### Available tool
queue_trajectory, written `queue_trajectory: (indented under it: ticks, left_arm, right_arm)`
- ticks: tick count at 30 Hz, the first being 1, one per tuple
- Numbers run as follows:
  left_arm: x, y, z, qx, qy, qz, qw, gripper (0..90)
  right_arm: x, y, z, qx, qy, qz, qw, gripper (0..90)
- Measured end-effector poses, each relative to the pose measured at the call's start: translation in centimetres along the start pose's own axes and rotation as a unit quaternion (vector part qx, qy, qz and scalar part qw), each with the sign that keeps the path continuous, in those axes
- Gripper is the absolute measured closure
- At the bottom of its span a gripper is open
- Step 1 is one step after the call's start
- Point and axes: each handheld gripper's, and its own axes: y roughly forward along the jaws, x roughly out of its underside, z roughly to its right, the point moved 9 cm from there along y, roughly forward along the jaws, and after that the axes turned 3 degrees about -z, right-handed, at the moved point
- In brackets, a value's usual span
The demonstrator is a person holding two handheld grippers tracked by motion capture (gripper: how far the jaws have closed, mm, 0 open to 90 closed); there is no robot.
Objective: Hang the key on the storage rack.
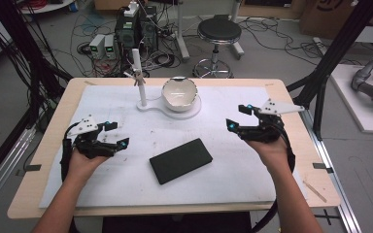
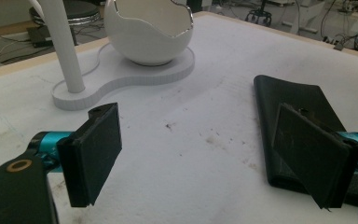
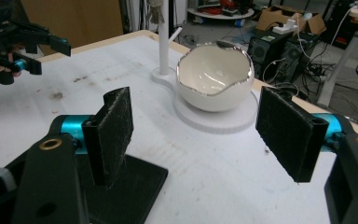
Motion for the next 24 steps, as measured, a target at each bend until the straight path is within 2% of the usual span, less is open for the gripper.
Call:
queue_trajectory:
  ticks: [4, 12, 16, 21, 24]
  left_arm:
    - [0.0, 0.7, -0.4, 0.001, 0.0, -0.003, 1.0, 15.8]
    - [0.1, 1.4, 0.1, 0.01, 0.011, -0.008, 0.9999, 15.7]
    - [0.1, 1.5, 0.2, 0.012, 0.014, -0.01, 0.9998, 15.8]
    - [0.1, 1.4, 0.3, 0.013, 0.015, -0.01, 0.9997, 15.8]
    - [0.1, 1.5, 0.3, 0.013, 0.012, -0.011, 0.9998, 15.8]
  right_arm:
    - [2.4, -0.6, 0.6, 0.013, 0.02, 0.005, 0.9997, 26.0]
    - [5.8, -1.4, 1.7, 0.032, 0.056, 0.027, 0.9975, 22.4]
    - [7.4, -1.4, 2.0, 0.044, 0.064, 0.015, 0.9969, 21.9]
    - [8.1, -1.5, 2.7, 0.062, 0.067, 0.009, 0.9958, 21.2]
    - [8.1, -1.4, 2.8, 0.064, 0.069, 0.008, 0.9956, 21.2]
